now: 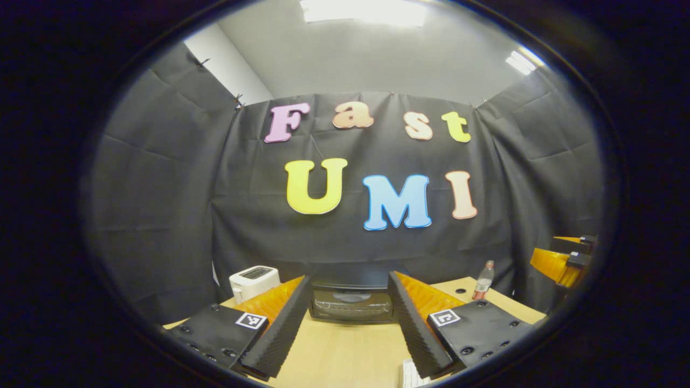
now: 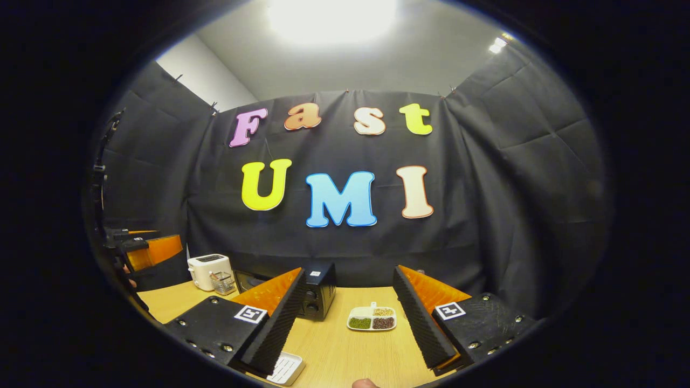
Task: Open the electric oven with the left hand, put the food in, and close the electric oven.
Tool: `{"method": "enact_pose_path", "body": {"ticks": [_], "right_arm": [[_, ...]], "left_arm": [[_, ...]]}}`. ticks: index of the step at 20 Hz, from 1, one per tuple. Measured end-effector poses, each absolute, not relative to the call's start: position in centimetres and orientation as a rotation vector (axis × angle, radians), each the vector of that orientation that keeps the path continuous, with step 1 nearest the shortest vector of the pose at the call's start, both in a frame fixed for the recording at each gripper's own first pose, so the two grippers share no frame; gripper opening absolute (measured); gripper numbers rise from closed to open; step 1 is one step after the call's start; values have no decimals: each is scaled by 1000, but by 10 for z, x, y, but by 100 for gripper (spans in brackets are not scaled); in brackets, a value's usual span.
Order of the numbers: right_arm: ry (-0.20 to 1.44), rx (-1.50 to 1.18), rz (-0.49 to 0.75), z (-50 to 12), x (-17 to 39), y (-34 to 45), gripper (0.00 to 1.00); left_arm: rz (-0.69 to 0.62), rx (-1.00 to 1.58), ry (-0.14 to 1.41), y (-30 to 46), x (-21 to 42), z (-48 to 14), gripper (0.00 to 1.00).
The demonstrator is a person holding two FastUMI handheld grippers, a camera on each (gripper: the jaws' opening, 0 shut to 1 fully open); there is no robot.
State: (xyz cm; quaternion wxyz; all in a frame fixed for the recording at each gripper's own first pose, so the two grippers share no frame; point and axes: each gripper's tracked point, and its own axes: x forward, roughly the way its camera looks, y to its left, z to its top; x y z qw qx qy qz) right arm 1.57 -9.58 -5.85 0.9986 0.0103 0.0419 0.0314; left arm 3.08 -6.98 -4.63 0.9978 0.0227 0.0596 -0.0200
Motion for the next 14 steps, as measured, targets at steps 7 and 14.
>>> {"method": "enact_pose_path", "body": {"ticks": [7,14], "right_arm": [[103,26,27,-55,-15,-84,98],[63,15,-7,-38,-34,-76,98]], "left_arm": [[-71,41,94,-63,-4,-31,98],[-63,26,85,-40,-23,-24,97]]}}
